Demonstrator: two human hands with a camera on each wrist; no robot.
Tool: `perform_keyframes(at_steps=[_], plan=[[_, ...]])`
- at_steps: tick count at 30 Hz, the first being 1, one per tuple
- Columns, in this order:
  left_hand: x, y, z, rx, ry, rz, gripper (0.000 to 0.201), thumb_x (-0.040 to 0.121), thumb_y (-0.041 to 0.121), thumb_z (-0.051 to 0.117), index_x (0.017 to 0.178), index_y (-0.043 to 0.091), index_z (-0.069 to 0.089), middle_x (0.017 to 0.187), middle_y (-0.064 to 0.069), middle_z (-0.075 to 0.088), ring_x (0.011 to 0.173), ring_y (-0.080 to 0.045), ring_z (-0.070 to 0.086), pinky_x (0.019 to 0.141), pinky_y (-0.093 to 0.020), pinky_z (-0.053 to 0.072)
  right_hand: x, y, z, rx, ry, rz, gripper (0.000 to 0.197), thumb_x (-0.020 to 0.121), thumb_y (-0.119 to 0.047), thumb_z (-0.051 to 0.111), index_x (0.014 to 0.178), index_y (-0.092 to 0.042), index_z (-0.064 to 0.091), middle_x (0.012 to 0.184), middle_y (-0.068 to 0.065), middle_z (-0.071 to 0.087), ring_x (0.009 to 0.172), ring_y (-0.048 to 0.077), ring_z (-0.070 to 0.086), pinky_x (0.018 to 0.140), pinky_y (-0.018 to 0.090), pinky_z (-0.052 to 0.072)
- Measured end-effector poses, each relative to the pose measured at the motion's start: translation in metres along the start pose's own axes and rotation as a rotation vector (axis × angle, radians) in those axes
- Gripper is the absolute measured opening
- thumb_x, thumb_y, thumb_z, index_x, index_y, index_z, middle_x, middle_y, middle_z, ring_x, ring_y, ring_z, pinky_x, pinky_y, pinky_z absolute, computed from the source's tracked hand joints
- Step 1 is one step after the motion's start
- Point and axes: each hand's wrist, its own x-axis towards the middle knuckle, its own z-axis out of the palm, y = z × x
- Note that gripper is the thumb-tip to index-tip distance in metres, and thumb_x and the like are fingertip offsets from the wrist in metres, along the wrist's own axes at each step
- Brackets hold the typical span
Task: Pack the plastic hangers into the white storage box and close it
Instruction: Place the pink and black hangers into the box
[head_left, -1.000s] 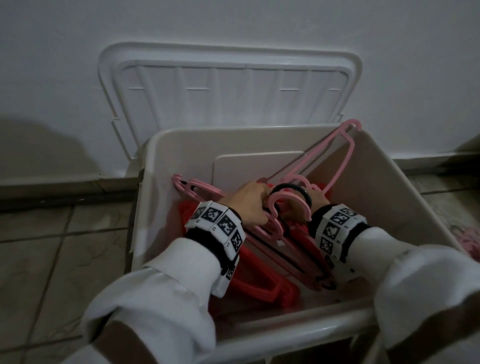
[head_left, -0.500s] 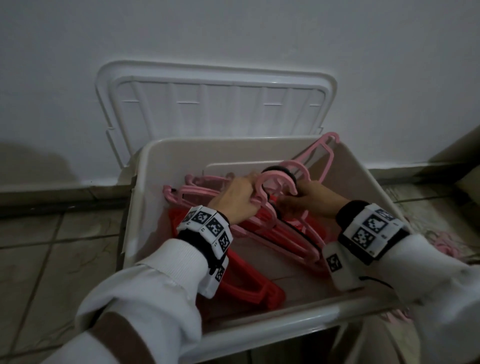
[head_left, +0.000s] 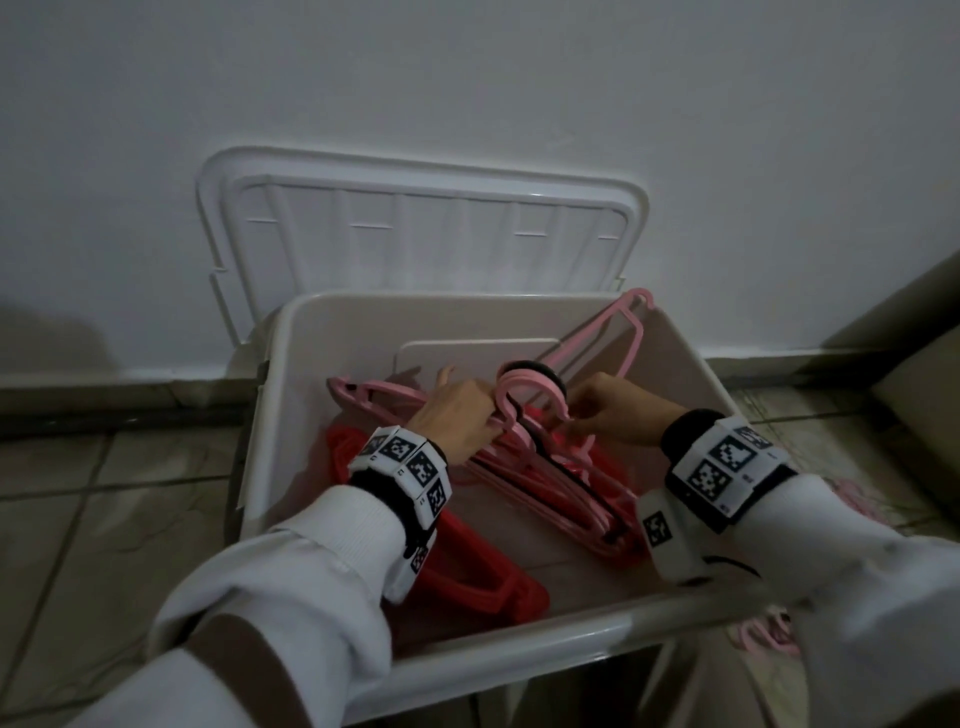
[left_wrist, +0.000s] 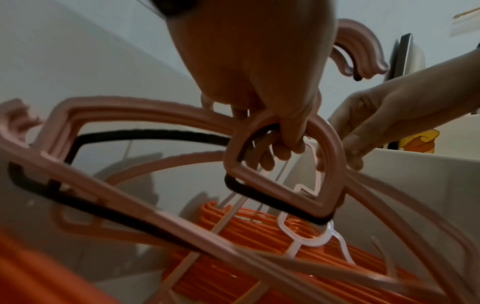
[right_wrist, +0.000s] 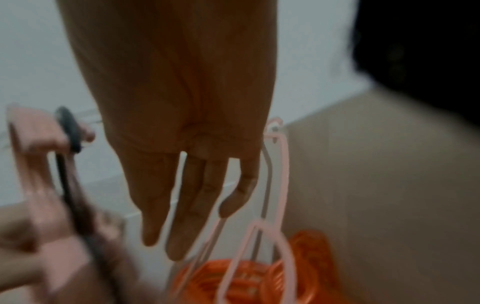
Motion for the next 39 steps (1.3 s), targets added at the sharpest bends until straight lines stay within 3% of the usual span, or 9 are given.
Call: perform_keyframes(at_steps=[4, 7, 9, 12, 14, 18, 30, 34, 39], plan=[[0.001, -0.004, 0.002, -0.001, -0.025, 0.004, 0.022, 0.092, 0.027, 0.052, 0.099, 0.012, 0.065, 0.107, -0.007, 0.064, 0.105, -0.026, 0.056, 0.105, -0.033, 0.026, 0.006, 0.018, -0.012, -0.145, -0.029, 0.173, 0.018, 0.089, -0.018, 0.061, 0.098, -0.005, 0.070, 0.082, 0.004, 0.063, 0.070, 0.010, 0.056, 0.049, 0.005, 0.034], [0.001, -0.003, 0.002, -0.011, -0.027, 0.009, 0.025, 0.090, 0.033, 0.056, 0.101, 0.013, 0.067, 0.104, -0.010, 0.068, 0.103, -0.027, 0.060, 0.093, -0.029, 0.036, 0.019, 0.043, -0.003, -0.084, -0.074, 0.392, 0.016, 0.090, -0.009, 0.056, 0.099, 0.001, 0.066, 0.074, 0.006, 0.062, 0.045, 0.003, 0.056, 0.048, 0.011, 0.046], [0.000, -0.003, 0.001, -0.030, -0.009, 0.008, 0.028, 0.089, 0.034, 0.058, 0.104, 0.013, 0.067, 0.105, -0.011, 0.068, 0.102, -0.028, 0.061, 0.088, -0.029, 0.041, 0.028, 0.055, 0.010, 0.035, -0.130, 0.471, 0.012, 0.090, -0.004, 0.055, 0.098, 0.002, 0.062, 0.072, 0.007, 0.060, 0.049, 0.010, 0.058, 0.056, 0.027, 0.055], [-0.001, -0.004, 0.000, -0.070, 0.005, -0.017, 0.029, 0.086, 0.035, 0.061, 0.102, 0.011, 0.069, 0.101, -0.013, 0.069, 0.098, -0.029, 0.063, 0.081, -0.029, 0.045, 0.032, 0.057, 0.030, 0.179, -0.168, 0.534, 0.022, 0.091, -0.011, 0.057, 0.111, -0.003, 0.053, 0.082, 0.011, 0.065, 0.053, 0.013, 0.060, 0.042, 0.022, 0.048], [-0.001, -0.005, 0.001, -0.093, -0.001, -0.032, 0.028, 0.086, 0.034, 0.062, 0.099, 0.011, 0.069, 0.099, -0.013, 0.069, 0.095, -0.029, 0.064, 0.078, -0.028, 0.046, 0.038, 0.056, 0.036, 0.188, -0.118, 0.496, 0.004, 0.091, -0.013, 0.056, 0.091, -0.009, 0.056, 0.054, -0.003, 0.064, 0.036, 0.003, 0.055, 0.034, 0.014, 0.038], [0.001, -0.005, 0.002, -0.112, -0.012, -0.048, 0.026, 0.086, 0.033, 0.062, 0.099, 0.011, 0.068, 0.098, -0.013, 0.069, 0.094, -0.029, 0.063, 0.075, -0.027, 0.045, 0.048, 0.058, 0.036, 0.202, 0.048, 0.422, 0.034, 0.092, -0.005, 0.050, 0.060, -0.014, 0.050, 0.028, -0.010, 0.047, 0.026, -0.003, 0.044, 0.033, 0.011, 0.035], [-0.002, -0.001, -0.005, -0.057, -0.053, -0.020, 0.016, 0.083, 0.028, 0.060, 0.075, 0.016, 0.055, 0.086, -0.013, 0.066, 0.081, -0.030, 0.062, 0.064, -0.026, 0.039, 0.016, 0.030, 0.006, 0.209, 0.350, 0.081, 0.023, 0.094, -0.014, 0.054, 0.072, -0.013, 0.060, 0.065, -0.002, 0.059, 0.046, -0.004, 0.054, 0.047, 0.005, 0.039], [-0.002, -0.002, -0.009, -0.141, -0.044, -0.039, 0.011, 0.083, 0.025, 0.060, 0.077, 0.017, 0.055, 0.073, -0.001, 0.054, 0.071, -0.020, 0.053, 0.064, -0.024, 0.036, 0.003, 0.015, -0.013, 0.172, 0.427, -0.055, 0.014, 0.093, -0.012, 0.054, 0.100, -0.006, 0.065, 0.076, 0.001, 0.066, 0.052, -0.010, 0.056, 0.055, 0.002, 0.040], [-0.002, 0.001, -0.009, -0.126, -0.014, -0.052, 0.030, 0.082, 0.025, 0.059, 0.060, 0.019, 0.042, 0.061, 0.001, 0.044, 0.065, -0.022, 0.050, 0.059, -0.025, 0.034, -0.019, -0.002, -0.037, -0.203, 0.508, -0.087, 0.010, 0.090, -0.022, 0.057, 0.098, -0.017, 0.060, 0.076, -0.009, 0.069, 0.060, -0.002, 0.050, 0.073, 0.025, 0.040]])
